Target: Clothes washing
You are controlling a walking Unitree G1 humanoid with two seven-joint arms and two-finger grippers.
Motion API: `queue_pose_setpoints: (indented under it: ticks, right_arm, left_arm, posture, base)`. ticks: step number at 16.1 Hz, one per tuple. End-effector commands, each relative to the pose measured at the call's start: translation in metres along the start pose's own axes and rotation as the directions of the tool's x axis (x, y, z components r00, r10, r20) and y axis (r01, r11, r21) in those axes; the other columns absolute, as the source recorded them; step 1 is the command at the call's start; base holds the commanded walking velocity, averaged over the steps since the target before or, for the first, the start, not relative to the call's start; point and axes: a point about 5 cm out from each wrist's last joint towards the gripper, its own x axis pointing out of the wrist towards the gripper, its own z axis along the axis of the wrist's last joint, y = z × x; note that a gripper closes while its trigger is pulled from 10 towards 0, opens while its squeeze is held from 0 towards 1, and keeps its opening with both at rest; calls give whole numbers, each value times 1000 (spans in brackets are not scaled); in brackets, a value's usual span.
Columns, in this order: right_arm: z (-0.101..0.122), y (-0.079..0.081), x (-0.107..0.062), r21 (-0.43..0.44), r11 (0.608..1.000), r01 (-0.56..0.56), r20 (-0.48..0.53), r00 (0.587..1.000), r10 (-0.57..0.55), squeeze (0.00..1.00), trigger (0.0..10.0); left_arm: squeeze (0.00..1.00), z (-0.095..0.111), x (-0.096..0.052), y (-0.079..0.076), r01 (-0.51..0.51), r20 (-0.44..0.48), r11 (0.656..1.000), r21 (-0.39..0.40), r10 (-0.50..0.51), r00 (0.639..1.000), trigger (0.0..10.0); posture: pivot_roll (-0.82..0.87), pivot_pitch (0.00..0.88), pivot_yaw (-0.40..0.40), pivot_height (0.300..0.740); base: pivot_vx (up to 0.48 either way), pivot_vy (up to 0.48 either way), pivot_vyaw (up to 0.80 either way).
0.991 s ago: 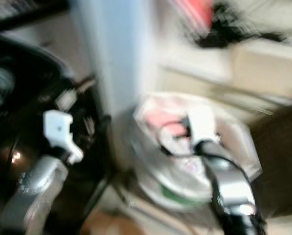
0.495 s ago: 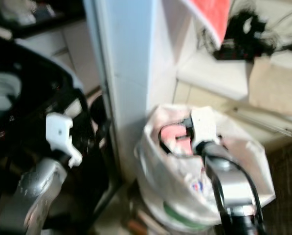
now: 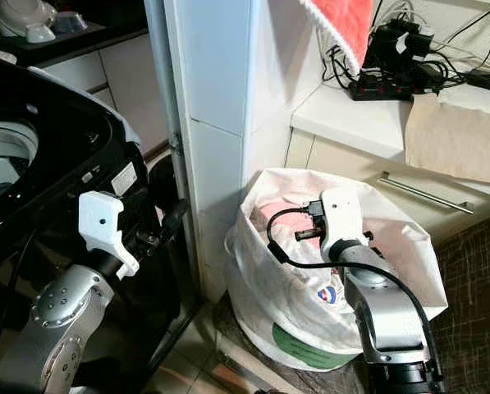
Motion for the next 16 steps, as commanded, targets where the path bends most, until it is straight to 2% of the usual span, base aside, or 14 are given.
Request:
queue_pose_setpoints:
  ticks: [1,2,3,5,6,8,10,11,12,13,16]
  right_arm:
    - [2,-2,-3,27,1000,10,8,1000,-10,0,10000]
    - [1,-2,-3,35,999,4,-8,1000,-4,0,10000]
    - [-5,-2,-3,29,1000,11,-72,997,-9,0,10000]
    - [-24,-12,-6,-19,999,47,-254,966,-51,0,10000]
    - [-26,-23,-9,-23,996,86,-266,960,-89,1000,10000]
    - [-17,-27,-11,0,996,92,-253,963,-89,1000,10000]
    - [-5,-26,-12,7,998,70,-231,971,-66,1000,10000]
    - [-5,-24,-12,-28,998,61,-229,971,-66,1000,10000]
    - [-5,-23,-12,-43,997,67,-222,972,-75,200,10000]
    - [-6,-22,-13,-25,997,77,-214,973,-81,0,10000]
    - [-4,-19,-19,21,996,87,-200,976,-81,0,10000]
  left_arm:
    - [0,-1,2,-2,21,-12,1000,-1,-21,1000,10000]
    - [0,-1,2,-2,22,-15,1000,1,-22,1000,10000]
    - [0,-3,2,-2,26,-26,1000,4,-25,999,10000]
    - [0,-8,-3,-3,71,-59,997,23,-70,996,10000]
    - [0,-6,-8,-5,144,-46,989,31,-143,989,10000]
    - [0,1,-14,-7,224,-32,974,18,-224,974,10000]
    - [0,4,-15,1,206,-36,977,50,-204,978,10000]
    - [0,5,-14,5,183,-27,981,69,-181,983,10000]
    - [0,7,-12,7,158,-12,985,66,-157,987,10000]
    - [0,7,-9,6,154,-8,986,58,-154,988,10000]
    - [0,4,-7,-3,188,-20,981,44,-187,982,10000]
  posture:
    - [-15,10,6,740]
    - [-15,10,6,740]
    - [-14,11,6,740]
    - [-12,15,2,740]
    - [-10,16,0,740]
    - [-9,19,-2,740]
    - [-8,22,2,740]
    - [-8,22,2,740]
    - [-7,25,4,740]
    - [-6,26,5,740]
    - [-18,29,19,740]
  base:
    - [0,0,0]
    - [0,0,0]
    - [0,0,0]
    - [0,0,0]
    - [0,0,0]
    - [0,0,0]
    - [0,0,0]
    - [0,0,0]
    - [0,0,0]
    - [0,368,0]
    - [0,471,0]
